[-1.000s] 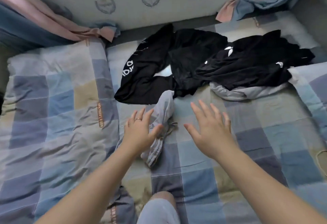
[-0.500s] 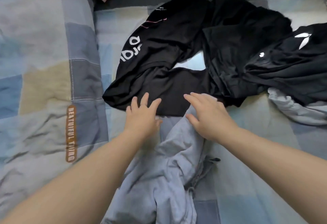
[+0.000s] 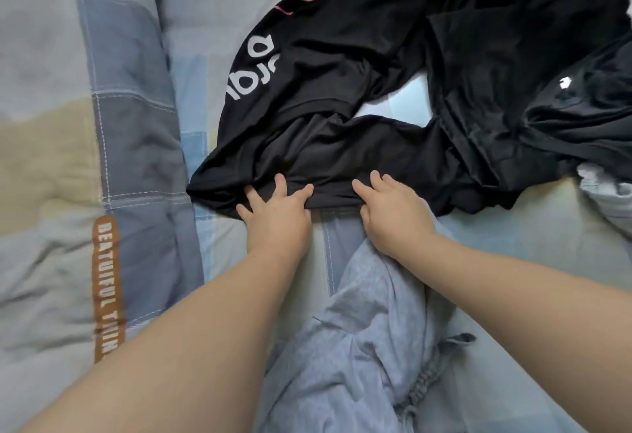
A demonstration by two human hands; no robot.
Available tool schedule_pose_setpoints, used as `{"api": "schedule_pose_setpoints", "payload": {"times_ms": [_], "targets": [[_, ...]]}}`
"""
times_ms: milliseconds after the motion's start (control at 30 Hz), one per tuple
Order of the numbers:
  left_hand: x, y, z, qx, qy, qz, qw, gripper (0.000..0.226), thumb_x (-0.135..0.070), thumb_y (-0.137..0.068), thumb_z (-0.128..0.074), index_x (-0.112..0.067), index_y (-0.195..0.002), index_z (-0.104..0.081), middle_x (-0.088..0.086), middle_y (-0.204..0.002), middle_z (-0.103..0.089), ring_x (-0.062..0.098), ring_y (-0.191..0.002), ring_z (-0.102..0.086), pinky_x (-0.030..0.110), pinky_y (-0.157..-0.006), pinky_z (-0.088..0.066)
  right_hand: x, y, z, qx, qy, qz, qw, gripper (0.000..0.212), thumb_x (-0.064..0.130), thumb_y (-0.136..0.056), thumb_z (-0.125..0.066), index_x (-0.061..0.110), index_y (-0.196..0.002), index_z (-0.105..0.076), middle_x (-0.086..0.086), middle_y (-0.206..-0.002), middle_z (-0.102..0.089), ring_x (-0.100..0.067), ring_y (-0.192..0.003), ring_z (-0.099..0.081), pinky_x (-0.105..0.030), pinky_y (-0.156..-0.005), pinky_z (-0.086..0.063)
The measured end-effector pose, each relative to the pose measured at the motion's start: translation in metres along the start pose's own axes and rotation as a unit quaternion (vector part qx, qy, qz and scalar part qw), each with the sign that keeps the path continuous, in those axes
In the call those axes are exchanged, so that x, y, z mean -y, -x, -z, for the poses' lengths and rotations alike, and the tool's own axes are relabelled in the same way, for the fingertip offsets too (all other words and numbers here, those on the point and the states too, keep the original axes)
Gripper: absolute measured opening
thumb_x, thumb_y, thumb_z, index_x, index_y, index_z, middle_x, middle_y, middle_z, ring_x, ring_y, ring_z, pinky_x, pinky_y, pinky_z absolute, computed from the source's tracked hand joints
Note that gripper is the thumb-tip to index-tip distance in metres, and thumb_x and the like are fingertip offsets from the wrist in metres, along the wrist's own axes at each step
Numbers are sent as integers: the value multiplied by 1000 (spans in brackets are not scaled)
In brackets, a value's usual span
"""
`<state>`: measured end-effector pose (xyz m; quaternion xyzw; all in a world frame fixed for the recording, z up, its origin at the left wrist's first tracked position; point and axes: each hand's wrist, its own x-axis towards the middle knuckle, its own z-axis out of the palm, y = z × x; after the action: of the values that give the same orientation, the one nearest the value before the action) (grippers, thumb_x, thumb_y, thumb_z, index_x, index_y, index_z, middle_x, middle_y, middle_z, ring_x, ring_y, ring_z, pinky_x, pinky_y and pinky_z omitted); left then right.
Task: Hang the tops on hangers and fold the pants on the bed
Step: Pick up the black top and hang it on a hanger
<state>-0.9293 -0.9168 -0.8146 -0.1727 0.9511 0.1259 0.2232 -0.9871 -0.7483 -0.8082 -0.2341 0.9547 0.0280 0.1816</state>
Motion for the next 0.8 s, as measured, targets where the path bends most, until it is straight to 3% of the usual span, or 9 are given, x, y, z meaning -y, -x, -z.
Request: {"api": "schedule_pose_setpoints", "payload": {"times_ms": [100,167,267,433,533,600,667,733,800], "targets": [[-1,-5,19,61,10,7,998,45,-33,-107,-34,-46,-150,-37,0,-167,-14,51,-145,-17,64,-116,-22,1,-5,18,45,-9,-23,999,40,18,-101,-40,23,-139,-50,-4,-137,-51,-24,-118,-51,-39,-102,-34],[0,-9,38,100,29,-4,995,40,-33,-107,-34,-34,-145,-49,6,-163,-28,45,-141,-31,54,-115,-30,3,-6,42,99,-63,-57,991,30,18,-100,-42,25,-121,-62,-1,-124,-63,-23,-109,-56,-40,-106,-31],[9,8,57,107,56,-23,992,26,-28,-105,-41,-19,-113,-64,9,-126,-63,34,-114,-57,36,-93,-45,17,15,65,190,-91,-46,976,25,23,-101,-43,24,-114,-65,-2,-115,-67,-25,-113,-56,-43,-115,-23],[24,94,31,124,140,2,982,21,-19,-103,-42,-22,-93,-59,4,-94,-67,26,-85,-57,34,-71,-41,41,89,64,258,-51,17,965,24,19,-100,-45,19,-118,-60,-2,-120,-65,-24,-121,-55,-47,-123,-8],[21,145,22,134,234,27,963,27,-18,-103,-43,-23,-82,-57,-1,-77,-61,29,-80,-58,36,-67,-39,37,132,72,198,-93,26,975,16,17,-100,-40,24,-97,-54,2,-98,-66,-22,-105,-58,-47,-123,-7],[11,179,23,114,289,51,949,26,-17,-102,-43,-21,-82,-57,-1,-74,-58,28,-77,-56,35,-64,-38,34,161,78,129,-106,23,986,18,18,-101,-36,27,-95,-51,6,-84,-61,-20,-94,-57,-48,-123,-4],[-6,211,35,79,324,74,940,23,-17,-102,-41,-22,-87,-57,-4,-78,-58,21,-75,-55,32,-60,-36,32,192,89,78,-127,9,989,21,21,-102,-36,29,-108,-55,7,-95,-65,-17,-110,-58,-49,-122,5],[-23,246,55,34,343,68,936,25,-16,-100,-41,-23,-78,-51,-5,-75,-57,17,-72,-54,30,-57,-34,29,228,106,42,-169,-9,985,25,20,-102,-37,27,-116,-57,6,-111,-64,-14,-129,-49,-50,-120,9],[-40,282,79,8,364,42,930,23,-18,-99,-44,-18,-77,-51,2,-72,-58,25,-73,-55,35,-59,-36,24,267,132,-3,-225,-35,974,22,17,-101,-40,24,-111,-58,8,-100,-61,-19,-121,-53,-49,-121,8]]}}
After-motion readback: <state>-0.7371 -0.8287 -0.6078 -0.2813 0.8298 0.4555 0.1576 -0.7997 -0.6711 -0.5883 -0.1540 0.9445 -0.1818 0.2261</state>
